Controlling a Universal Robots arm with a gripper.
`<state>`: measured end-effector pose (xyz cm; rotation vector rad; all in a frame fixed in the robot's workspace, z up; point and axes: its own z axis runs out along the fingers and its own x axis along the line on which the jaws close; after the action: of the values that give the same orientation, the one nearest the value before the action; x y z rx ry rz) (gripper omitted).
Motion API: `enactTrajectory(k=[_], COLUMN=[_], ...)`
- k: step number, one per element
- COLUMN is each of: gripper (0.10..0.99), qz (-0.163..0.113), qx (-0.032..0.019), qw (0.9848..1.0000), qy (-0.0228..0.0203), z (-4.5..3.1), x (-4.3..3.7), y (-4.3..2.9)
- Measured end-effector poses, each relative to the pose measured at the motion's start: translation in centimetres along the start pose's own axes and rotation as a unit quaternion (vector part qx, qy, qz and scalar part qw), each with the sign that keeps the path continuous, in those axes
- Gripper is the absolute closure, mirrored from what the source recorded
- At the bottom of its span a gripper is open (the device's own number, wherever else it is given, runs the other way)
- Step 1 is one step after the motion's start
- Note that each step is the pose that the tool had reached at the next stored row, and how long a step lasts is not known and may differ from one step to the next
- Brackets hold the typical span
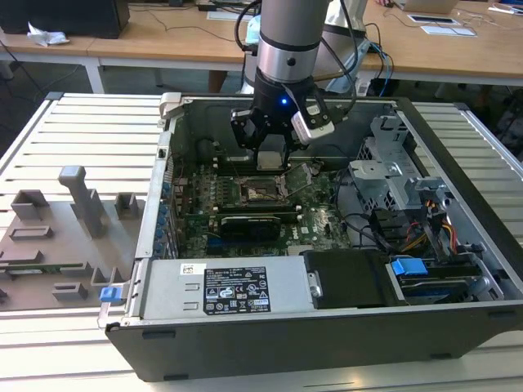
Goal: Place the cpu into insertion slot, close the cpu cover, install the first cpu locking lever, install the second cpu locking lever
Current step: 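Place the cpu into insertion slot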
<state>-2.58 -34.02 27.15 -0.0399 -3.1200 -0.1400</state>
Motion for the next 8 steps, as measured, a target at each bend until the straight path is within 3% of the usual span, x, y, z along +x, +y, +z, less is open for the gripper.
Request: enactTrajectory(k=[8], gripper=[0.541], qz=[0.0], qx=[0.0], qw=[1.0], qy=[0.0], z=[0.67], x=[-0.01], y=[-0.06])
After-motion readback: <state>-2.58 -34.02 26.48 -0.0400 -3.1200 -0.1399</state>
